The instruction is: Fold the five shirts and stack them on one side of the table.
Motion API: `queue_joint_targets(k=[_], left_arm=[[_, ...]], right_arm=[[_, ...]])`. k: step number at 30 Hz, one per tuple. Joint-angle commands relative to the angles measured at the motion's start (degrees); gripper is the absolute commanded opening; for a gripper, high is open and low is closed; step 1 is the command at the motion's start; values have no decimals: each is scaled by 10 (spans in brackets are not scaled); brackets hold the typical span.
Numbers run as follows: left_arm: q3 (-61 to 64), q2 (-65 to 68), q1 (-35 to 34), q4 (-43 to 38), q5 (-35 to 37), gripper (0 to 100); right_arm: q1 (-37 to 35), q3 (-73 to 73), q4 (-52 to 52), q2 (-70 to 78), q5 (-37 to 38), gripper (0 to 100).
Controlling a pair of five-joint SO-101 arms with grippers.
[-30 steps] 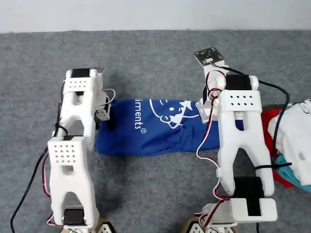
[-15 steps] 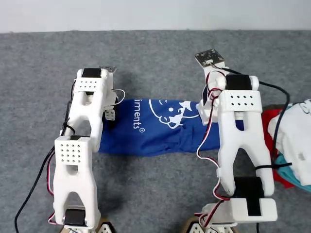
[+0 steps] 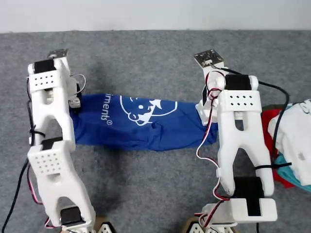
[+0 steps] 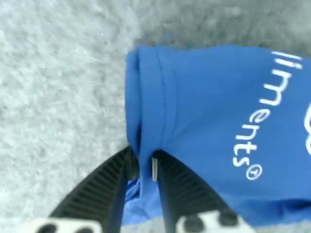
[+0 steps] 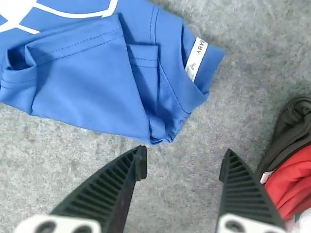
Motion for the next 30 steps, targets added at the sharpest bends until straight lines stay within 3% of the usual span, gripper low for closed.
queue_joint_targets(k=[1,6,15,23,30], left_arm=[[48,-69,31,11,-16,13],[79,-82,112,11,-18,13],[-47,-80,295,11,-42,13],[-83,-79,430,10,-48,13],[-129,-20,489,-25,-46,13]], right_arm=[[2,-20,6,-31,2,259],[2,-20,6,-31,2,259],[8,-21,44,-34,2,259],[95,-20,51,-124,6,259],[152,-19,72,-182,6,258]])
